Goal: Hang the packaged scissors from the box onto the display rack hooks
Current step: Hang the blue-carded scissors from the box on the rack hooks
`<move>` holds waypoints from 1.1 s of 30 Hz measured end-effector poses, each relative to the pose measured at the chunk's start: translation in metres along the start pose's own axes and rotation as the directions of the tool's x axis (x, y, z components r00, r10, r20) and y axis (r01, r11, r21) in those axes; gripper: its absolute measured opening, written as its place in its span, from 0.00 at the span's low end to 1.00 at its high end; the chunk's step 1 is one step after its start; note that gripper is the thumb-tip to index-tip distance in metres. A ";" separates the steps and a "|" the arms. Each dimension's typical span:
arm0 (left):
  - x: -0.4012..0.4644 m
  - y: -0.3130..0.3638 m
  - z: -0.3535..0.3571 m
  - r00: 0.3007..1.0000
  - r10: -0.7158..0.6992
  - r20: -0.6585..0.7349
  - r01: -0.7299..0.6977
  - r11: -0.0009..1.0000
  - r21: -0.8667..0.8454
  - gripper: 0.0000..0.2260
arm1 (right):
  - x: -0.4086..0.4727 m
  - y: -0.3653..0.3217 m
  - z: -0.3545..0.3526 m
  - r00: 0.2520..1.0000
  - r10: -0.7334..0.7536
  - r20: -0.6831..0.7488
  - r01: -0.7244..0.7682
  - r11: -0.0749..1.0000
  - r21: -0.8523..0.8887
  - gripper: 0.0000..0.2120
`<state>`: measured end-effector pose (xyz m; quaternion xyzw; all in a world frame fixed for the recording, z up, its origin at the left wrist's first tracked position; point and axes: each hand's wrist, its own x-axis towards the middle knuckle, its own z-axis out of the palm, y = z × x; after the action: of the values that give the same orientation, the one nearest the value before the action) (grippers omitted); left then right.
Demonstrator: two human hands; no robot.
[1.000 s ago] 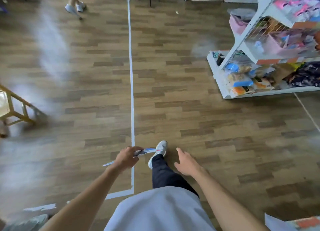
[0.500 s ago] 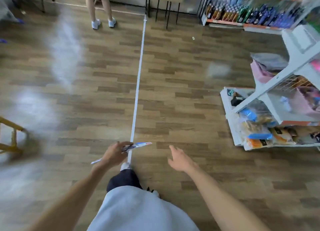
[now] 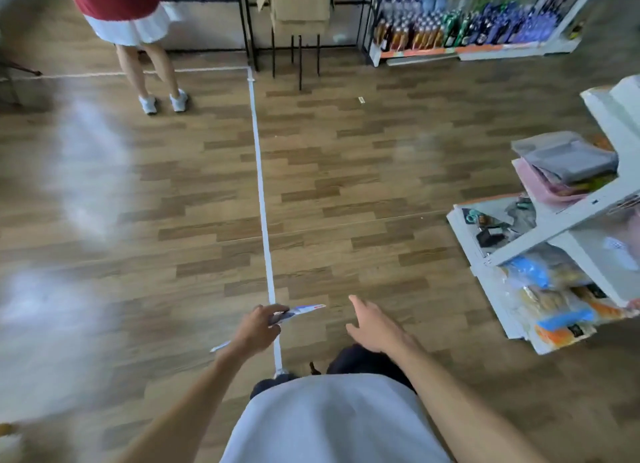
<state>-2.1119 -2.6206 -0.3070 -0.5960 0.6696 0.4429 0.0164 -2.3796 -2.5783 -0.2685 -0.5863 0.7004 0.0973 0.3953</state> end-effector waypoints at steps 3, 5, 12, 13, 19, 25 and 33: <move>0.067 0.030 -0.040 0.999 0.027 0.026 -0.028 0.999 0.027 0.25 | 0.053 -0.005 -0.042 1.000 0.020 -0.016 -0.019 0.999 0.035 0.33; 0.116 0.047 -0.060 0.999 0.023 0.033 -0.025 0.999 0.042 0.24 | 0.093 -0.004 -0.072 0.999 0.046 0.005 -0.047 0.997 0.063 0.31; 0.291 0.125 -0.133 1.000 -0.021 -0.020 0.021 0.999 0.026 0.24 | 0.268 0.022 -0.219 0.999 0.019 0.028 -0.019 1.000 0.016 0.25; 0.311 0.138 -0.144 0.999 -0.037 -0.031 0.038 0.999 0.013 0.25 | 0.288 0.024 -0.244 0.999 0.012 0.039 -0.012 1.000 -0.006 0.26; 0.431 0.202 -0.217 0.991 -0.095 -0.093 0.092 0.995 -0.027 0.25 | 0.405 0.017 -0.400 0.996 -0.066 0.059 0.072 0.993 -0.094 0.27; 0.552 0.252 -0.281 0.985 -0.121 -0.122 0.112 0.991 -0.075 0.25 | 0.526 0.009 -0.517 0.992 -0.108 0.069 0.117 0.982 -0.148 0.29; 0.759 0.308 -0.394 0.988 -0.119 -0.100 0.110 0.990 -0.091 0.26 | 0.702 -0.003 -0.671 0.993 -0.075 0.087 0.086 0.987 -0.139 0.31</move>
<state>-2.3818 -3.4889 -0.3086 -0.6561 0.6148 0.4373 -0.0190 -2.6718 -3.5048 -0.2875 -0.6364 0.6507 0.1548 0.3842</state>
